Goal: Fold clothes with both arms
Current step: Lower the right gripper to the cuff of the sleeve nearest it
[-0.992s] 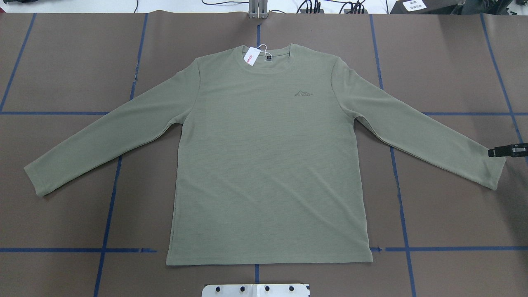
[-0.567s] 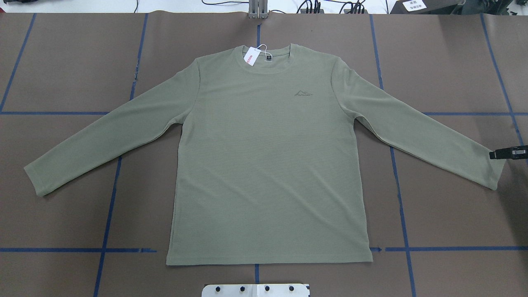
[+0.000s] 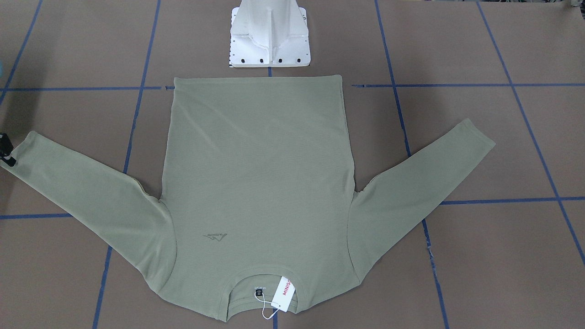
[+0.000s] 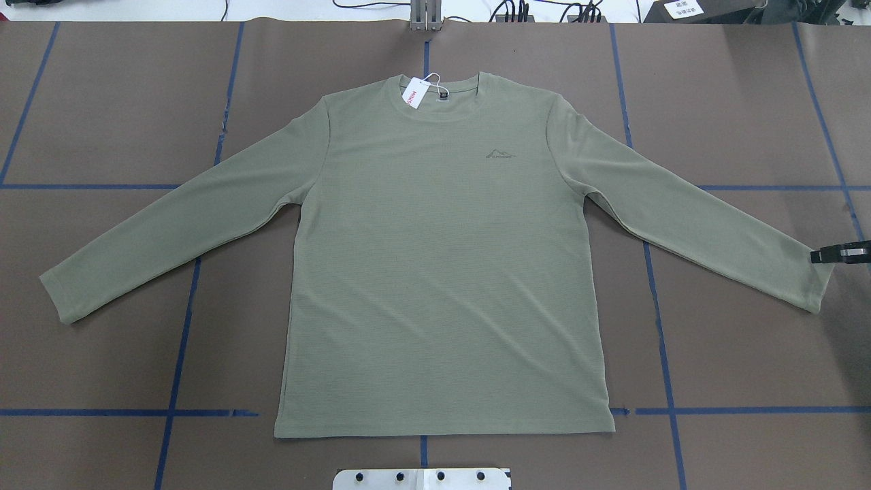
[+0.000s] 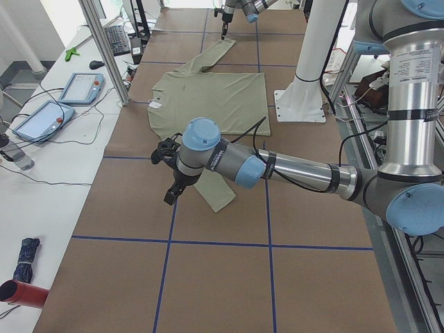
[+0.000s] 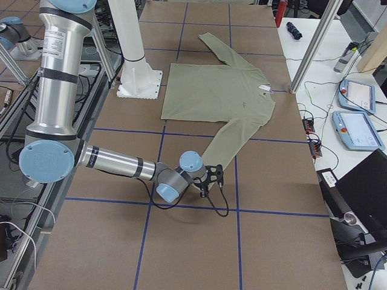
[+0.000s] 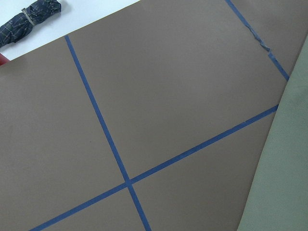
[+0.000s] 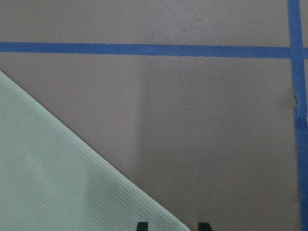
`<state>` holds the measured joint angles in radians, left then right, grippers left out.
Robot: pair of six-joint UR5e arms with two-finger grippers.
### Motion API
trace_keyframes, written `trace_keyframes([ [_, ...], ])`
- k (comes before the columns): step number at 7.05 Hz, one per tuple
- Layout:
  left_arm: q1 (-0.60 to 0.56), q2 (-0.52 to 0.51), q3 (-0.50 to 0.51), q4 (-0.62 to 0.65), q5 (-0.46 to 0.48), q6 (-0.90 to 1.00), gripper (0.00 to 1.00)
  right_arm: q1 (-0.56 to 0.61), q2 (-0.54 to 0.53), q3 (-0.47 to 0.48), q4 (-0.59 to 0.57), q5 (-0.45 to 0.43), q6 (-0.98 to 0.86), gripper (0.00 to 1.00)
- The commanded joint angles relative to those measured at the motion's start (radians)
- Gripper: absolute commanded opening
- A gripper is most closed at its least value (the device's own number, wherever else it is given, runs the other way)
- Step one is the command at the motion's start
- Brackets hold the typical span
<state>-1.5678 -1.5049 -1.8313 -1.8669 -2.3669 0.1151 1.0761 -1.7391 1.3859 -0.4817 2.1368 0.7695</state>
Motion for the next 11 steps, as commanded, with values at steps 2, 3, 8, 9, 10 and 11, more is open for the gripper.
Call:
trace_keyframes([
  [2,0.0,0.0,0.001,0.0,0.0,0.0,1.0,-0.002,0.0,0.018,0.002,-0.001,0.001,0.0],
  [3,0.0,0.0,0.001,0.0,0.0,0.0,1.0,0.001,0.0,0.06,-0.011,0.006,0.001,0.0],
  [8,0.0,0.0,0.007,0.0,0.0,0.0,1.0,0.011,0.143,0.67,-0.936,-0.041,0.01,0.0],
  [9,0.0,0.0,0.007,0.0,0.0,-0.002,1.0,0.005,0.318,0.688,-1.135,-0.06,0.096,0.0],
  [10,0.0,0.002,0.007,0.0,-0.002,0.0,1.0,-0.084,0.551,0.67,-1.364,-0.131,0.207,0.0],
  [11,0.0,0.006,0.006,0.0,-0.002,0.0,1.0,-0.164,0.801,0.565,-1.537,-0.25,0.32,0.0],
])
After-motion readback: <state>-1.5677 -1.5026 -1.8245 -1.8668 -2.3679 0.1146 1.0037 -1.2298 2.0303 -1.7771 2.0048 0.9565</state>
